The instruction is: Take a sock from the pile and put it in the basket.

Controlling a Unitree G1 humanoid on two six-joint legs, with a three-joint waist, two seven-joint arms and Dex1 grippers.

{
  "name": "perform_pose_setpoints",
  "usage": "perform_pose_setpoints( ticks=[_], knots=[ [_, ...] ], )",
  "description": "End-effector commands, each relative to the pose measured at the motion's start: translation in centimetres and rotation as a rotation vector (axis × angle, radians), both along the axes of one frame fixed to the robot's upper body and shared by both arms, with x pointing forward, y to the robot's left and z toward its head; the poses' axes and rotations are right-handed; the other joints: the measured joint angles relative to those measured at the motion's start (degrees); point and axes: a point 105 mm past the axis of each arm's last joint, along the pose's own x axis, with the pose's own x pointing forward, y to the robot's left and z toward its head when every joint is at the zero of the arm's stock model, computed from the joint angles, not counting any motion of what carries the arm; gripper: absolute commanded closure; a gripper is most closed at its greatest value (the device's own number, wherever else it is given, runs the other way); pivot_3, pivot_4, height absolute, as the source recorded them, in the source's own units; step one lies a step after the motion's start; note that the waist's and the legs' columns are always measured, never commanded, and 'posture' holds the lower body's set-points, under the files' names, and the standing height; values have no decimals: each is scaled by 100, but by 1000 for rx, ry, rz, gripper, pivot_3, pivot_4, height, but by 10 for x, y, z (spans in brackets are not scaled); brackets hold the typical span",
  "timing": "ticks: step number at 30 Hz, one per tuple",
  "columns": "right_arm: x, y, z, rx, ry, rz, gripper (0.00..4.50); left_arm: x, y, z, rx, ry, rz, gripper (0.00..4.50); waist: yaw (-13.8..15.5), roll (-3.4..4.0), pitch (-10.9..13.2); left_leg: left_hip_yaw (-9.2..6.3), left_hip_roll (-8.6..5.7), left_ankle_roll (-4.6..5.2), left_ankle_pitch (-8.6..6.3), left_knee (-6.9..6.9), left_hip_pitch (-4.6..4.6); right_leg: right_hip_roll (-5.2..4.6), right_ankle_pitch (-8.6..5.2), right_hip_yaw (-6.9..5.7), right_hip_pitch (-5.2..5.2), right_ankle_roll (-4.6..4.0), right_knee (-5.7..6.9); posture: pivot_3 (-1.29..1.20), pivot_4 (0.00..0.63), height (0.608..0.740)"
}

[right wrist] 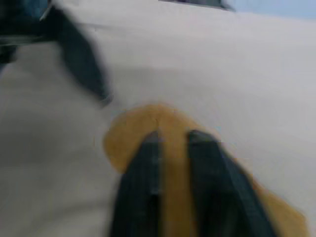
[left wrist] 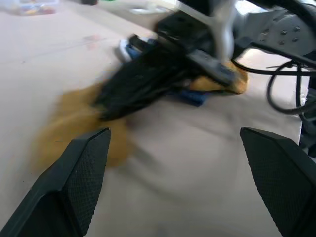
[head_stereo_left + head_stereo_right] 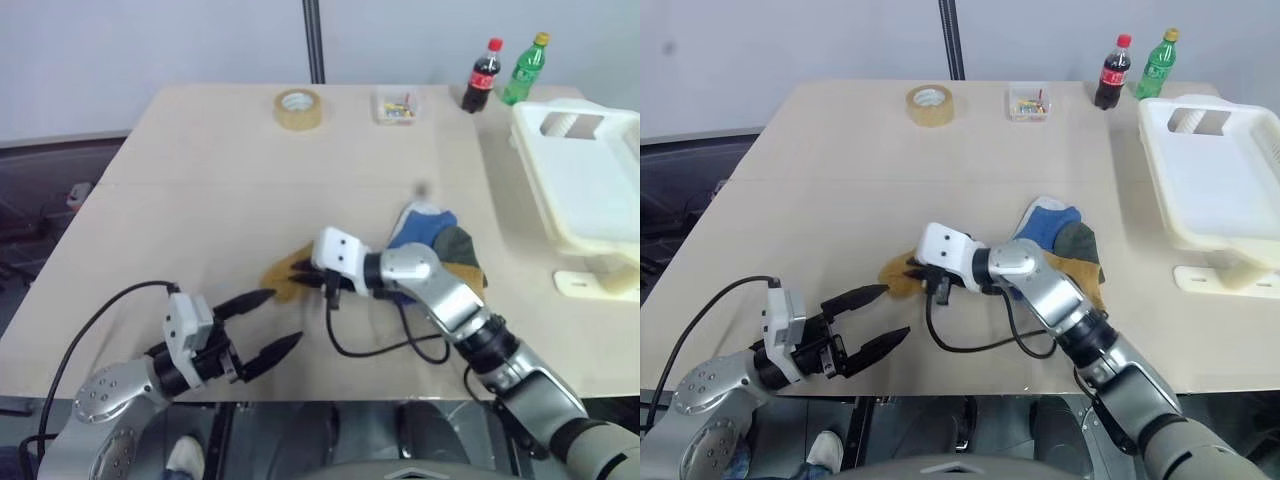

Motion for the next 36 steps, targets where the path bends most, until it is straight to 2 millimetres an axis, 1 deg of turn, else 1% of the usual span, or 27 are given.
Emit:
perform_pose_setpoints(
  ticks=[1, 2, 5, 6, 8, 11, 12, 14, 19, 23, 25, 28, 33, 36],
  knots=[
    [4, -2, 18, 47, -46, -7, 1581, -3, -2, 14, 4, -70, 6, 0, 5, 1, 1, -1, 0, -1, 0, -2, 0, 0, 0, -1, -1, 0, 0, 0, 150, 738],
    [9, -13, 18, 34, -45, -28, 1273, -3, -1, 15, 4, -73, 14, 0, 3, 2, 1, -2, 0, -1, 0, -2, 0, 0, 0, -1, -1, -1, -1, 0, 150, 738],
    [31, -50, 13, -26, -7, -155, 1273, -4, 1, 14, 4, -72, 27, 0, 27, 4, 3, -2, -8, -1, 0, -1, -3, -1, 0, -4, 0, 0, -2, 0, 150, 738],
    [37, -59, 12, -32, 19, -185, 1273, -4, 0, 13, 4, -70, 28, 0, 23, 5, 3, -2, -10, 0, 0, -1, -4, -2, 0, -3, 1, -1, -2, 0, 150, 738],
    [44, -69, 9, -47, 51, -227, 1273, -5, 0, 13, 6, -70, 29, 0, 8, 5, 4, 0, -9, 0, 0, -2, -4, -5, 0, 0, -1, -1, -3, 0, 150, 738],
    [63, -93, -8, -140, 103, -345, 1273, -2, 0, 13, 6, -76, 26, 0, -51, 6, 4, 7, 3, -2, 1, -17, -4, -1, -5, 10, -18, -10, 6, 0, 150, 738],
    [64, -96, -13, -153, 137, -360, 1273, -2, -1, 14, 5, -78, 24, 0, -67, 7, 5, 7, 3, -5, 3, -19, -4, -1, -9, 10, -24, -16, 15, 0, 150, 738],
    [64, -96, -17, -158, 177, -366, 1273, -1, -1, 14, 6, -80, 21, 0, -100, 9, 6, 9, 4, -9, 6, -22, -17, 1, -11, 12, -35, -21, 24, 0, 150, 738],
    [57, -86, -24, -178, 221, -342, 1273, 0, -1, 14, 8, -80, 18, 0, -136, 8, 7, 16, 3, -9, 6, -23, -20, 4, -11, 18, -38, -20, 22, 0, 150, 738],
    [53, -77, -19, -147, 235, -319, 2324, 1, -1, 14, 11, -82, 16, 0, -135, 8, 6, 16, 3, -9, 6, -21, -19, 8, -10, 17, -42, -19, 24, 0, 150, 738],
    [52, -75, -18, -142, 239, -312, 3257, 1, -1, 14, 12, -82, 14, 0, -135, 8, 7, 15, 3, -9, 6, -21, -18, 9, -10, 17, -42, -19, 25, 0, 150, 738],
    [50, -72, -17, -134, 246, -295, 4476, 2, -2, 13, 14, -82, 11, 0, -134, 8, 7, 15, 3, -9, 6, -21, -18, 9, -10, 17, -42, -19, 25, 0, 150, 738],
    [43, -67, -15, -136, 240, -246, 4476, 3, -3, 13, 17, -83, 10, 0, -135, 8, 7, 15, 2, -9, 6, -21, -18, 9, -10, 17, -43, -19, 25, 0, 150, 738],
    [44, -66, -8, -120, 216, -244, 4476, 3, -3, 13, 18, -84, 12, 0, -136, 9, 7, 15, 3, -9, 6, -21, -18, 8, -10, 17, -43, -19, 25, 0, 150, 738]
  ],
)
